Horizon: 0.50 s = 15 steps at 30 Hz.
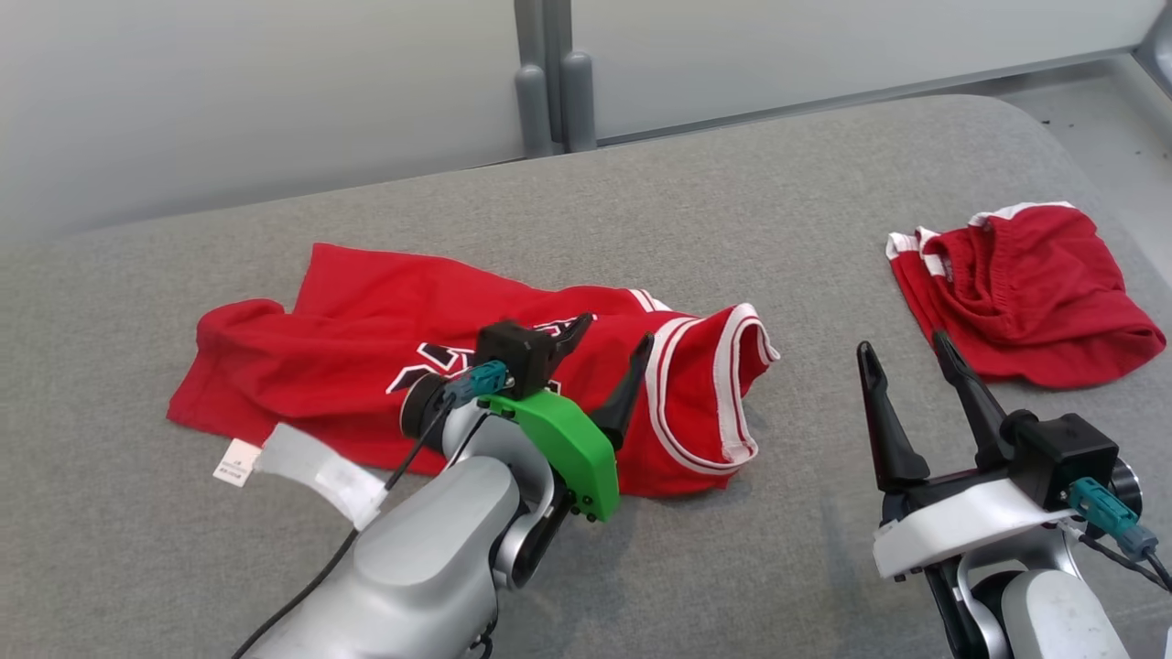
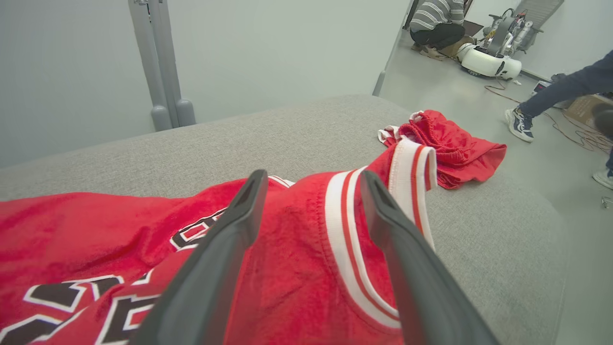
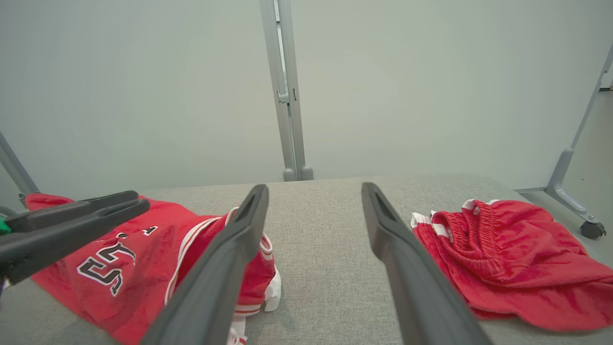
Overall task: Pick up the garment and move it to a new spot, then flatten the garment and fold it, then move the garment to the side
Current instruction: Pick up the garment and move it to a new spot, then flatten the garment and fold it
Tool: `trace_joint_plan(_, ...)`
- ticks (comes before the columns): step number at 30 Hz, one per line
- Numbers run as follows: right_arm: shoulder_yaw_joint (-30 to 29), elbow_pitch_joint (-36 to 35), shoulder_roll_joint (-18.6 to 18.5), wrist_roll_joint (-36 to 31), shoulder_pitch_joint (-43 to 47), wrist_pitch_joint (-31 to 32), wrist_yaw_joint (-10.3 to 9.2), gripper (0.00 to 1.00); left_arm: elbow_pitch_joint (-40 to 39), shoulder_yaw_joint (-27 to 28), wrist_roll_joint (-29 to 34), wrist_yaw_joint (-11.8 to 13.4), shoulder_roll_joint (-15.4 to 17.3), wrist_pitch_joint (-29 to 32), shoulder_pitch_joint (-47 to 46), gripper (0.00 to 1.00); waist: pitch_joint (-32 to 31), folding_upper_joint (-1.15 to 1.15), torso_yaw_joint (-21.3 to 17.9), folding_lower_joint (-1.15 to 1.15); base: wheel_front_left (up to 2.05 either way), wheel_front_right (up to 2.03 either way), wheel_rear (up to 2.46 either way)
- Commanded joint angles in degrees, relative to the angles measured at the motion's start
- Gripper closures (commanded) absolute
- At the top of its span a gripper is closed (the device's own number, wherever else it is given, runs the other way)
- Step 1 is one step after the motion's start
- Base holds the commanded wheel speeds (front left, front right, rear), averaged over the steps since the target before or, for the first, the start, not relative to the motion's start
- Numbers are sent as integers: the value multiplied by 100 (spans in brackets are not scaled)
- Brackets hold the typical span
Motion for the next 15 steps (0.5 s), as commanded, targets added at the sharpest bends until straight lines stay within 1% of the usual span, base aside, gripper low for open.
trace_joint_plan(1, 10, -15, -16, -31, 93, 26, 0, 0, -88, 38, -10, 46, 57, -44, 117, 0, -56, 28, 83, 0, 0, 0, 0)
trace_joint_plan(7, 261, 136, -14, -50, 218, 169, 0, 0, -638, 253, 41, 287, 285, -128, 533, 0, -81, 28, 207, 0, 0, 0, 0)
trace_joint_plan(12, 605, 533, -15, -111, 259, 352, 0, 0, -1273, 474, 153, 554, 520, -163, 1000, 0, -118, 28, 392, 0, 0, 0, 0)
trace_joint_plan(13, 605, 533, -15, -111, 259, 352, 0, 0, -1273, 474, 153, 554, 520, -163, 1000, 0, -118, 28, 392, 0, 0, 0, 0)
trace_joint_plan(15, 743, 768, -16, -180, 250, 416, 0, 0, -1568, 629, 231, 678, 629, -162, 1181, 0, -125, 28, 496, 0, 0, 0, 0)
